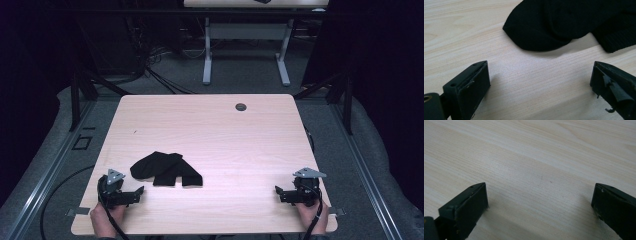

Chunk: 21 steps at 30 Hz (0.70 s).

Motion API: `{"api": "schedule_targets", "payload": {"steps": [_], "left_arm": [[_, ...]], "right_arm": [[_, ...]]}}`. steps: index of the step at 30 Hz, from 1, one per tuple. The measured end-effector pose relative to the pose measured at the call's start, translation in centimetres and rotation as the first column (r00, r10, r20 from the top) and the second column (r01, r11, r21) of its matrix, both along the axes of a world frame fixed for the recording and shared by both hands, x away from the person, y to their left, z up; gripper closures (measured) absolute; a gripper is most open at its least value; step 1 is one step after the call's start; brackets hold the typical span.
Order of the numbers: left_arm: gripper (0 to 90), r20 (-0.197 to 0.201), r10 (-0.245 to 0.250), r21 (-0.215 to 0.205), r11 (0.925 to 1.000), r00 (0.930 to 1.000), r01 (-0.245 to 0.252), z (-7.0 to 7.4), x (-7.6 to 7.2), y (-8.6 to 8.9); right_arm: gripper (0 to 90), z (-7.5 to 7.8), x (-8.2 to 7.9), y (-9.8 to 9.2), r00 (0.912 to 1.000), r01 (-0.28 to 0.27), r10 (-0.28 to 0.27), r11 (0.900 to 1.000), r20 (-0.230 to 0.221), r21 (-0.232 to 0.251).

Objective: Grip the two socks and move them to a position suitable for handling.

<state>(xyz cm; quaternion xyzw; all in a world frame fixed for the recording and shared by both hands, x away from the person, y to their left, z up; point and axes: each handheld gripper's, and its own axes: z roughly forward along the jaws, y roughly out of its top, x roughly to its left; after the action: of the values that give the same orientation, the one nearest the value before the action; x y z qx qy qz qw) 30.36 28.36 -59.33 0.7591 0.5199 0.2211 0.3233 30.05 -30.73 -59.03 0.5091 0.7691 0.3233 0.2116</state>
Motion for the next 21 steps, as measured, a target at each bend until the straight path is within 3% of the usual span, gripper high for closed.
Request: {"api": "schedule_targets", "payload": {"steps": [21], "left_arm": [[2.4,-0.001,0.000,0.000,1.0000,1.0000,0.000,0.00,0.04,0.01]], "right_arm": [[0.1,0.00,0.02,0.01,1.0000,0.002,-0.002,1.000,0.000,0.000]]}}
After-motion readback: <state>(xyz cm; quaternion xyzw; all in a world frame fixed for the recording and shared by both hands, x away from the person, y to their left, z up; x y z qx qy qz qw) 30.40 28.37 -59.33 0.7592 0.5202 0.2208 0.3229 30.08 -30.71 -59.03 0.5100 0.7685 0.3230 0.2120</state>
